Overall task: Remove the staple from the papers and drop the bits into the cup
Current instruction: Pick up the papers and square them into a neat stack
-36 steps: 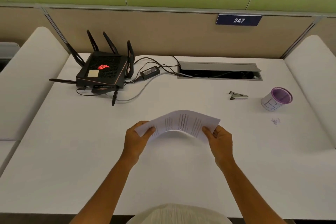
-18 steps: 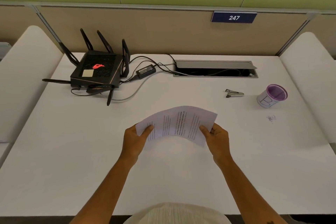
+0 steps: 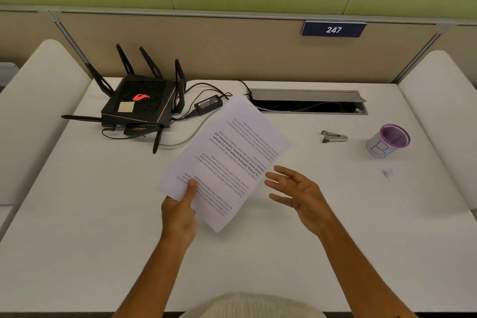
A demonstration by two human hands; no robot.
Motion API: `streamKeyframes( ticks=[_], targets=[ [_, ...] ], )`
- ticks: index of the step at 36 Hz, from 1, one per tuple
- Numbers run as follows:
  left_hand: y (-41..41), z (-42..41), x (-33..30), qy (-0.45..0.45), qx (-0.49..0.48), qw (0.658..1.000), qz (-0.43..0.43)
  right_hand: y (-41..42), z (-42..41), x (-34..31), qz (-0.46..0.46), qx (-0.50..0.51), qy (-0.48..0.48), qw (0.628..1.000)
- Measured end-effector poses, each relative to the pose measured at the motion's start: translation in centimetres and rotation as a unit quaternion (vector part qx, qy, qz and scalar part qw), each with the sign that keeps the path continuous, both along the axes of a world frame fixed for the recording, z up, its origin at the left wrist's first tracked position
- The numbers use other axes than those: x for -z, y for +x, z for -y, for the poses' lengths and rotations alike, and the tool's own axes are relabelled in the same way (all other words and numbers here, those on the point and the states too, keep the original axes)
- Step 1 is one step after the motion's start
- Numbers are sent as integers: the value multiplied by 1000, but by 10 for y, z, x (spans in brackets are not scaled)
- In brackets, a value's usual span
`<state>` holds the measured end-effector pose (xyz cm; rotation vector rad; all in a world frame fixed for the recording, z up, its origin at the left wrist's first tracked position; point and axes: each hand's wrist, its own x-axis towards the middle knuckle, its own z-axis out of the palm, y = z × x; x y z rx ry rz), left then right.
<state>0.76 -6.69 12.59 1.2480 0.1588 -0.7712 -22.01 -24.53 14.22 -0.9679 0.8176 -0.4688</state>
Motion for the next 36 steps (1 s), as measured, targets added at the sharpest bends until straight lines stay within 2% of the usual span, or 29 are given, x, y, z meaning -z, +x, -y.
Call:
streamKeyframes(
  ticks=[7,14,18,22,24,27,31,36],
  targets=[
    [-31,3,4,-46,-16,996,-74,38,-31,13,-55,81,5,995],
    [-47,1,8,-22,-3,996,-91,47,-36,11,-60,101,8,993],
    [-50,-4,10,-5,21,997,-79,44,-31,8,-83,95,-24,992],
    [-35,-14,18,21,46,998,-43,40,-23,4,-106,92,-50,989],
    [-21,-18,19,38,81,996,1,37,-17,0,-113,87,-63,988],
    [-1,-17,14,76,160,980,87,33,-10,-7,-123,71,-92,986],
    [15,2,-4,87,235,956,155,35,-7,-18,-129,50,-141,980],
    [14,33,-42,52,231,945,227,38,-10,-31,-96,45,-194,975]
  ],
)
